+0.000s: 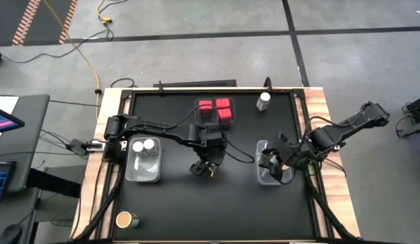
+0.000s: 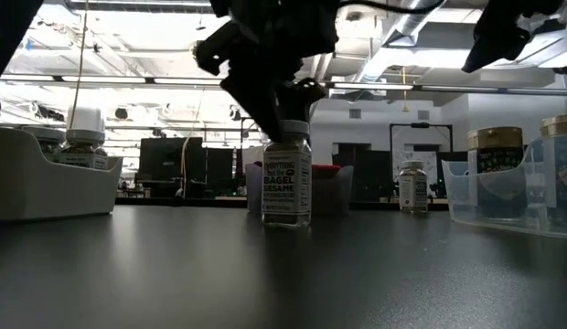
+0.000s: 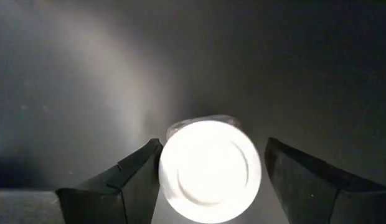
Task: Sort spices by type
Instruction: Put the bottom white seasoning bottle into the white bin
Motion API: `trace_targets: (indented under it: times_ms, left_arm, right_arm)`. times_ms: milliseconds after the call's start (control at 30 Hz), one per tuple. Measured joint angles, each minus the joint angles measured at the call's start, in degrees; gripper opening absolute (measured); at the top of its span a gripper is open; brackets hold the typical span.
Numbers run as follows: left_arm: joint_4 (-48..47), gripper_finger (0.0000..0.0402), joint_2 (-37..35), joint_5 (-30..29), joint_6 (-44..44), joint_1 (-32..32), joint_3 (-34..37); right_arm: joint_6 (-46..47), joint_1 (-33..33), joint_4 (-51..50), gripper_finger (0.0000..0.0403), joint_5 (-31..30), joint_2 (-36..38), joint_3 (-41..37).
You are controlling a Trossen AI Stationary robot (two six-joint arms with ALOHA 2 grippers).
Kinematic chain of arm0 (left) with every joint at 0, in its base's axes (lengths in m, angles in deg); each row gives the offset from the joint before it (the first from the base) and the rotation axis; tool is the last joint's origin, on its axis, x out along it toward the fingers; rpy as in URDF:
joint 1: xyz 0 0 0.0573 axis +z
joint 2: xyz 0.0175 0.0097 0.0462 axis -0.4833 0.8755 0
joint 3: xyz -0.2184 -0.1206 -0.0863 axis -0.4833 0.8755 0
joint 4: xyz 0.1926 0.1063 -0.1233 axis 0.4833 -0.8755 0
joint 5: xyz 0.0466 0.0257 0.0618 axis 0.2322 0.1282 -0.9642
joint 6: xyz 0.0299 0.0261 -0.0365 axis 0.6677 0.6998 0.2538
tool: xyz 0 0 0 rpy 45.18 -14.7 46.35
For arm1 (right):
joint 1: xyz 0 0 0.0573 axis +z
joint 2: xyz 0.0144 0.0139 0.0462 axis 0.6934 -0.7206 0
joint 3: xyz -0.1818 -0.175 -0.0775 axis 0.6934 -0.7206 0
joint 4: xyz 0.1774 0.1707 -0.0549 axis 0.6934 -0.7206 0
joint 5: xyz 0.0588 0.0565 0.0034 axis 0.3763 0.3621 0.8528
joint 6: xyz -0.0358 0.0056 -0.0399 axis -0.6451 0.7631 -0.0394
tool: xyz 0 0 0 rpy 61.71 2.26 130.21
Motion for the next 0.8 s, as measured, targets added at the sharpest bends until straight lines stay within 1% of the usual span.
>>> trace_targets:
  times_ms: [100, 233, 400, 633, 800]
  left_arm:
    - [0.82, 0.0267, 0.0, -0.17, -0.09, -0.01, 0.8]
    - [2.01, 0.0267, 0.0, -2.42, -1.85, 0.06, 0.88]
    - [1.02, 0.0267, 1.29, -2.44, -8.33, 0.37, 0.84]
    - [1.48, 0.0267, 4.74, -2.28, -8.87, -0.31, 0.46]
    - [1.97, 0.0267, 4.25, -2.26, -10.53, -0.24, 0.35]
  right_arm:
    - [-0.01, -0.32, 0.0, 0.0315, 0.0, 0.0, 0.0]
    - [-0.03, -0.79, 0.01, 0.0315, -0.01, 0.0, 0.0]
    - [-0.03, -0.79, 0.0, 0.0315, -0.01, -0.01, 0.0]
    - [-0.05, -0.79, -0.41, 0.0315, -0.01, -0.04, 0.04]
    - [-0.05, -0.74, -1.08, 0.0315, -0.01, -0.04, 0.04]
